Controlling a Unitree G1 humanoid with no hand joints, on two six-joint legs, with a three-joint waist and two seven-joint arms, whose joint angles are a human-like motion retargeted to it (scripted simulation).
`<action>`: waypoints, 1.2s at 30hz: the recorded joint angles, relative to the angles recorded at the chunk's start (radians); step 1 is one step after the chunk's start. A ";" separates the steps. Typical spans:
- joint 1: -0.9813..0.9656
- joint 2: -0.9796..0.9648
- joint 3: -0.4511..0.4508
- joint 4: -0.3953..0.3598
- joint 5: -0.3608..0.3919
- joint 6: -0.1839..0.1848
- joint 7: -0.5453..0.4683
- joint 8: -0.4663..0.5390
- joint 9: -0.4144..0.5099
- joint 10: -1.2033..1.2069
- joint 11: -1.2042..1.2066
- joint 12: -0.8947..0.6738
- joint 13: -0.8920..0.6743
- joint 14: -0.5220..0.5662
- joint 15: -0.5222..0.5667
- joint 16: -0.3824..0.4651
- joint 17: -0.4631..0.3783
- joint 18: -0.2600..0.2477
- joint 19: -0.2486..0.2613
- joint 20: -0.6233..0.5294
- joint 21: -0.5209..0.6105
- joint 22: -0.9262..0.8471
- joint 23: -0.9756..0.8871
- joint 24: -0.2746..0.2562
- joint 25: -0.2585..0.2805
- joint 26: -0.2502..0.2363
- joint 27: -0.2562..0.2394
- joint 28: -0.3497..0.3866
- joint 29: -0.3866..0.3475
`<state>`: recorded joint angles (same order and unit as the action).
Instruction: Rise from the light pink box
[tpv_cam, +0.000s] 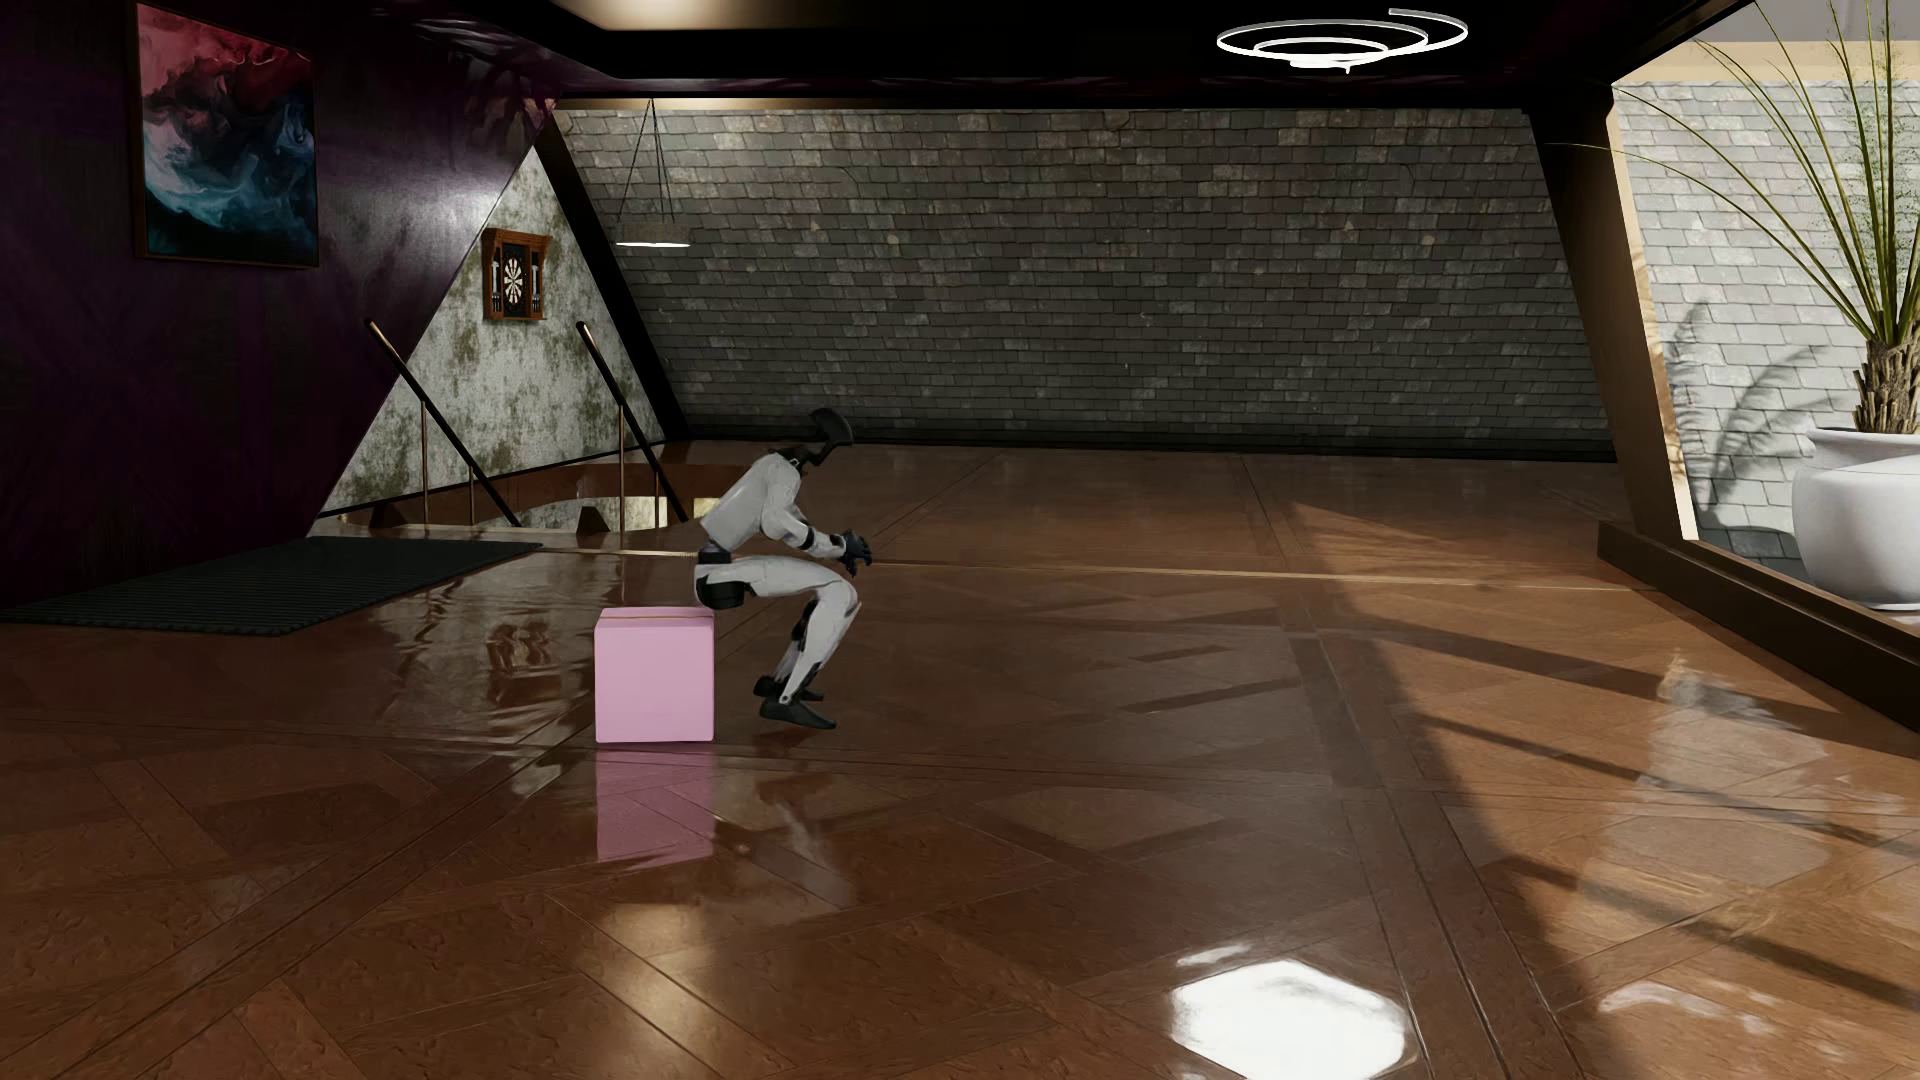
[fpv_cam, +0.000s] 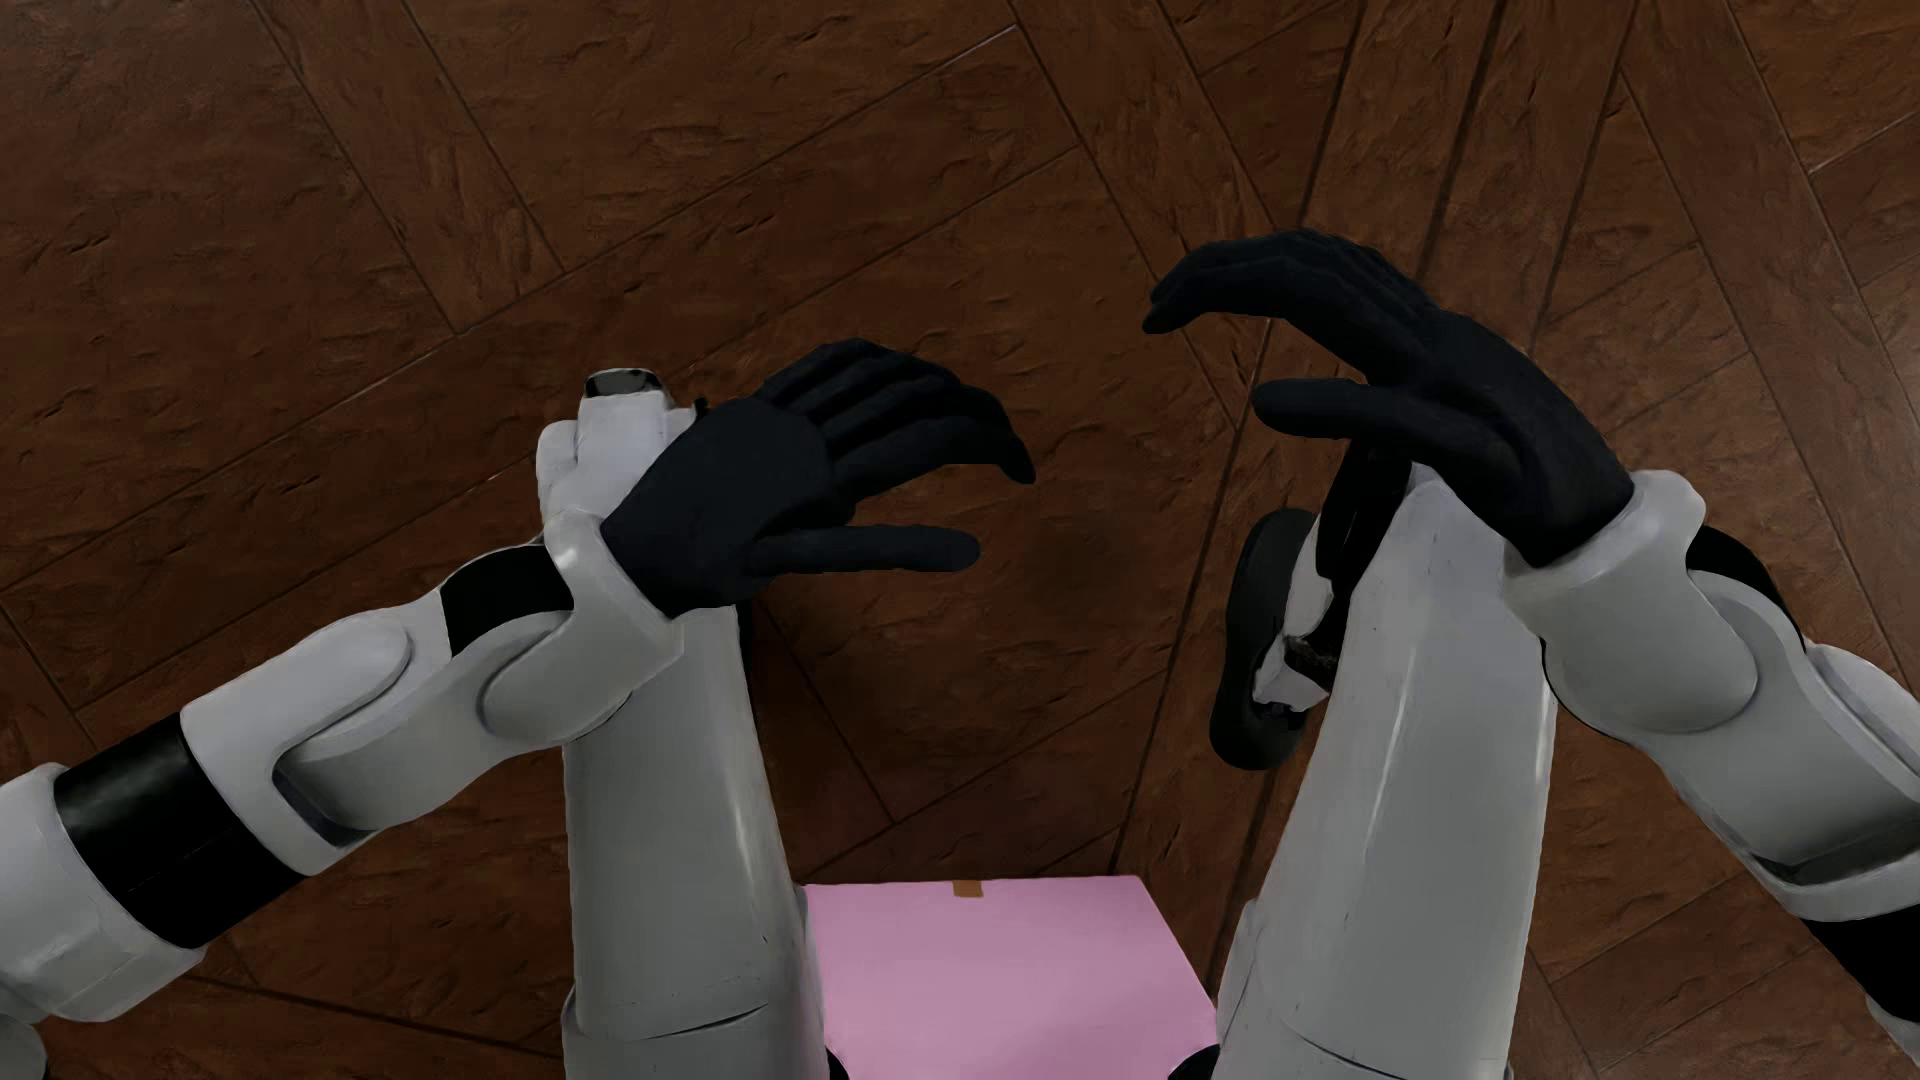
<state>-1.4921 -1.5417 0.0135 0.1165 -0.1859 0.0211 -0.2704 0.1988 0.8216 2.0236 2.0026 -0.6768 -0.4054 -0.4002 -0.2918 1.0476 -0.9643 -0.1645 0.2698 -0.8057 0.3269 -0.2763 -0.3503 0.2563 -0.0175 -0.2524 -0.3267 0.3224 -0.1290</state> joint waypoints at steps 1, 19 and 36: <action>-0.023 -0.024 0.000 0.003 0.004 -0.001 0.001 0.000 0.017 -0.003 -0.002 -0.225 -0.131 -0.008 -0.008 0.028 -0.068 -0.006 -0.001 -0.214 0.132 -0.003 -0.006 -0.011 0.030 -0.023 -0.025 -0.040 -0.025; 0.755 0.798 -0.014 0.004 0.132 -0.015 0.218 -0.182 -0.172 -1.129 -1.197 -0.116 -0.392 0.198 0.199 -0.728 0.671 0.090 -0.145 -0.138 0.447 1.161 1.255 0.269 -0.385 -0.086 0.035 -0.442 0.316; 1.688 1.780 0.025 -0.053 0.191 -0.062 0.434 -0.312 -0.762 -1.862 -2.002 0.624 0.321 0.248 0.292 -0.687 0.713 0.147 -0.158 0.456 -0.010 1.474 1.616 -0.035 -0.167 0.145 0.203 -0.410 0.285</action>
<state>0.1960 0.2388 0.0380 0.0635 0.0050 -0.0409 0.1636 -0.1136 0.0594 0.1621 0.0011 -0.0531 -0.0844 -0.1518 0.0002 0.3606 -0.2517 -0.0175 0.1115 -0.3498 0.3174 1.1979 1.2660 0.2213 -0.1841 -0.1075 -0.1237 -0.0877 0.1555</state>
